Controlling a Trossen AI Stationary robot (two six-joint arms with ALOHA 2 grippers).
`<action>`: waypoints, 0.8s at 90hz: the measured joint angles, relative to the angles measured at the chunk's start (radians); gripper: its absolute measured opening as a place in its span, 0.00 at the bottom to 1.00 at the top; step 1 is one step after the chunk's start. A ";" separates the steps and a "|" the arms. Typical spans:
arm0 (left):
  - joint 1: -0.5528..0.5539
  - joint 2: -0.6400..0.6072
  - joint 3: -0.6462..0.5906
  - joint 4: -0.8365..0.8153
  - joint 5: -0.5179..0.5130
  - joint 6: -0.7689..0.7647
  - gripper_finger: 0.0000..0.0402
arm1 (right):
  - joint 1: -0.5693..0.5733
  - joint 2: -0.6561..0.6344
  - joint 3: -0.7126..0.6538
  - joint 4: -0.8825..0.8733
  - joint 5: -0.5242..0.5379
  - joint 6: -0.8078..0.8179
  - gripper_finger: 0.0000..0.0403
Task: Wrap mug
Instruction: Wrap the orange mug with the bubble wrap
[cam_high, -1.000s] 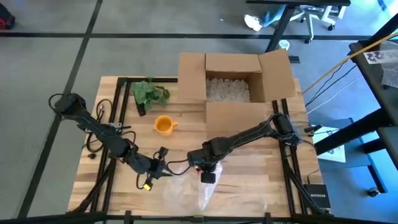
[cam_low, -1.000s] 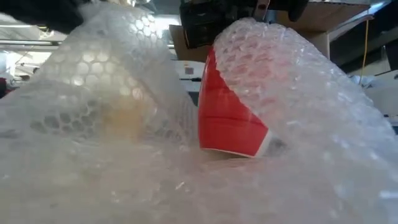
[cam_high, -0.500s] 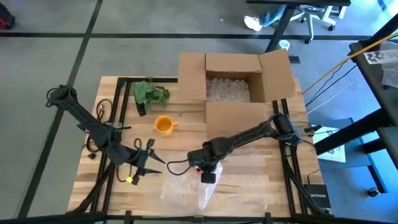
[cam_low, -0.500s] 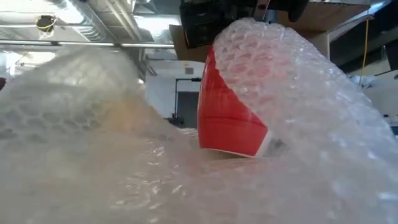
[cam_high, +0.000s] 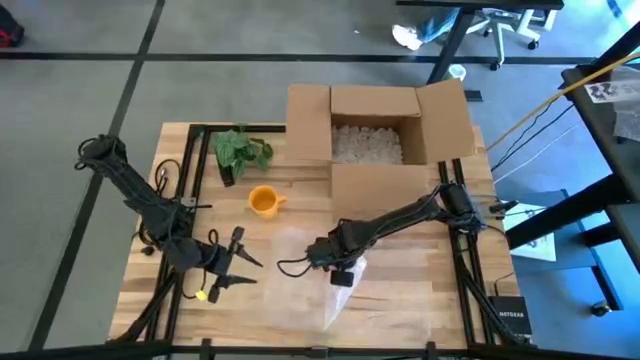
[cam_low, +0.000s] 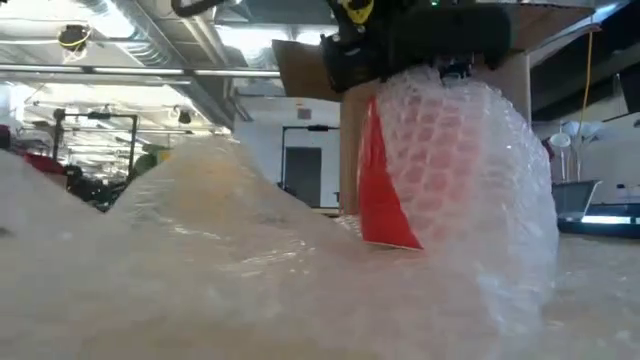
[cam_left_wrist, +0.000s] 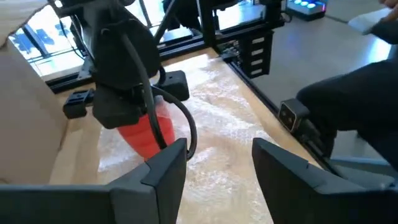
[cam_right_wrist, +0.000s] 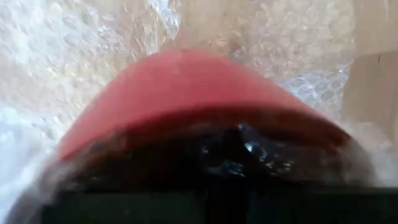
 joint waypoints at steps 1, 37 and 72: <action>0.000 0.000 0.000 0.000 0.000 -0.001 0.41 | 0.000 0.000 0.000 0.003 -0.002 -0.004 0.01; 0.000 0.001 0.000 -0.015 0.000 -0.015 0.41 | -0.002 -0.003 -0.001 0.015 -0.030 -0.040 0.02; 0.026 0.019 -0.044 -0.014 -0.005 -0.080 0.41 | -0.001 -0.044 -0.005 0.023 -0.059 -0.060 0.03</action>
